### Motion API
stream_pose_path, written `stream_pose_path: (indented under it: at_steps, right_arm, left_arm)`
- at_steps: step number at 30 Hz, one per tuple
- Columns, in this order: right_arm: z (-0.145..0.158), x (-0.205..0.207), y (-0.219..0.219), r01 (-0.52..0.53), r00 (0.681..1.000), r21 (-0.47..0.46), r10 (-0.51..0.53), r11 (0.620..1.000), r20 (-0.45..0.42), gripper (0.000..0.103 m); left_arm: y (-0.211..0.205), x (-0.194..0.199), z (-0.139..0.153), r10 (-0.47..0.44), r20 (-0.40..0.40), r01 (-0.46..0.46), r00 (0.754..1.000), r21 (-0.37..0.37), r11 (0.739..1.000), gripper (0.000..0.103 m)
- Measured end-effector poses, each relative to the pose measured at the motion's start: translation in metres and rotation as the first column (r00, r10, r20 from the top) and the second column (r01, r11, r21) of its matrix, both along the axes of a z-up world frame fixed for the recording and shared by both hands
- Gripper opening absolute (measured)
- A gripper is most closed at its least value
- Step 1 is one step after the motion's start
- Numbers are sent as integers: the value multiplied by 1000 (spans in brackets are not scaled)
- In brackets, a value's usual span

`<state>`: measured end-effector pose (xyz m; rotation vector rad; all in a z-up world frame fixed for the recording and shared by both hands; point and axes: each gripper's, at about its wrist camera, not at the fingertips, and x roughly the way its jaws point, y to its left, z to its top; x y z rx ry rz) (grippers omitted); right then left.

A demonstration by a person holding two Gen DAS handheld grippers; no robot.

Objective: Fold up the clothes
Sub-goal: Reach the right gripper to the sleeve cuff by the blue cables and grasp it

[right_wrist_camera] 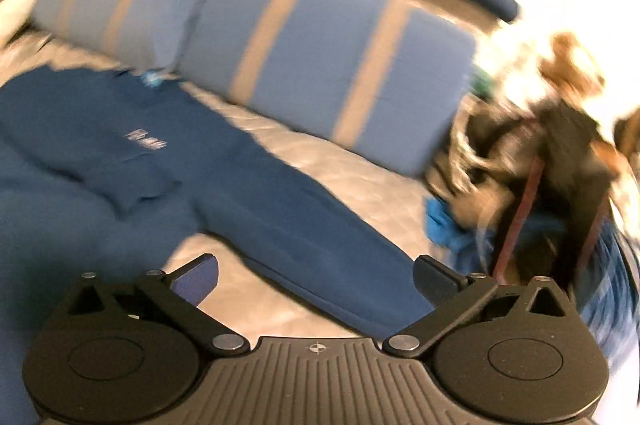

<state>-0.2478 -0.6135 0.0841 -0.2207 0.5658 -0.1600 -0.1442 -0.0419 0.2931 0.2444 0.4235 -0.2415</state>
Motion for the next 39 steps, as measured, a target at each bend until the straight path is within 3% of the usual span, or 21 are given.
stream_pose_path:
  at_steps: [5,7,11,16,19,26,29,32,36,39]
  right_arm:
    - [-5,-22,-63,186,982,132,-189,974,9,102]
    - [-11,-29,-91,276,959,206,-283,939,6,100]
    - [-19,-37,-136,380,915,355,-404,854,-8,87]
    - [-23,-34,-177,448,861,507,-508,737,-23,72]
    - [-21,-24,-190,471,834,551,-551,689,-24,68]
    - [-28,24,-204,634,730,464,-676,618,-99,68]
    - [-37,41,-201,705,690,327,-715,629,-111,67]
    - [-51,40,-201,763,642,230,-750,605,-157,67]
    - [-60,11,-203,768,632,268,-755,582,-173,64]
    - [-63,-12,-207,740,646,378,-743,556,-171,59]
  left_arm:
    - [-29,-6,-59,-54,-39,50,998,-99,994,86]
    - [-39,-8,-84,-73,-54,64,996,-148,987,86]
    - [-62,-3,-133,-105,-137,74,985,-214,974,86]
    - [-89,1,-176,-116,-196,84,974,-166,982,86]
    - [-100,-1,-196,-116,-209,93,971,-120,988,86]
    - [-104,1,-210,-126,-230,104,965,-106,989,86]
    - [-102,4,-213,-122,-253,91,960,-128,988,86]
    - [-101,8,-216,-125,-276,83,953,-159,984,86]
    - [-97,17,-221,-147,-326,80,934,-210,974,86]
    - [-95,22,-224,-160,-354,76,922,-240,968,86]
